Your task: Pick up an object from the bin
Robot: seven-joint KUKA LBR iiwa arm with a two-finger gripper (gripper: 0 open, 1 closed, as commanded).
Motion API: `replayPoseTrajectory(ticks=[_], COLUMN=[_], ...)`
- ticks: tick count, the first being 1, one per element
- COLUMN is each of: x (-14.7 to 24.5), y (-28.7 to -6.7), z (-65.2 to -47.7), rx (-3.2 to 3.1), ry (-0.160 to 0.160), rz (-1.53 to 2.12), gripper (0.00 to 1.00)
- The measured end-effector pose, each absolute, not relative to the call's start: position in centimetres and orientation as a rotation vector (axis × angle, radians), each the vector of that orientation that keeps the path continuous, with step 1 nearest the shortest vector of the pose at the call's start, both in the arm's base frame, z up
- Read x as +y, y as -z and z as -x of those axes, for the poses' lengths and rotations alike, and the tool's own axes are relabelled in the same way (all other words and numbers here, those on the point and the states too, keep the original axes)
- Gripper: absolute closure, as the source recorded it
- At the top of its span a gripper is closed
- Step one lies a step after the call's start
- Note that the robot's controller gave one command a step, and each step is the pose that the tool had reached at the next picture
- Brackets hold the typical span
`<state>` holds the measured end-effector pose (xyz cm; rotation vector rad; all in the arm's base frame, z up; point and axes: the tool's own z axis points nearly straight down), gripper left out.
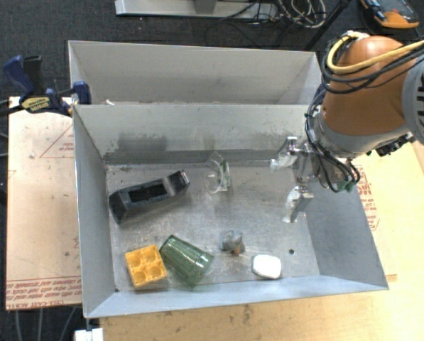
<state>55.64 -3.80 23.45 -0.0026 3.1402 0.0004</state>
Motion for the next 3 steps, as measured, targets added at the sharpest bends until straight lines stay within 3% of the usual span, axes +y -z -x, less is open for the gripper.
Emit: replayPoseTrajectory(ticks=[1,2,3], x=[-3.1,-2.3,0.8], y=[-21.9,-18.9,-16.9], z=[-54.6,-53.4,-53.0], rx=[3.127,3.093,3.103], ry=[0.002,-0.002,0.003], rz=[0.193,0.543,0.487], gripper=[0.0,0.0,0.0])
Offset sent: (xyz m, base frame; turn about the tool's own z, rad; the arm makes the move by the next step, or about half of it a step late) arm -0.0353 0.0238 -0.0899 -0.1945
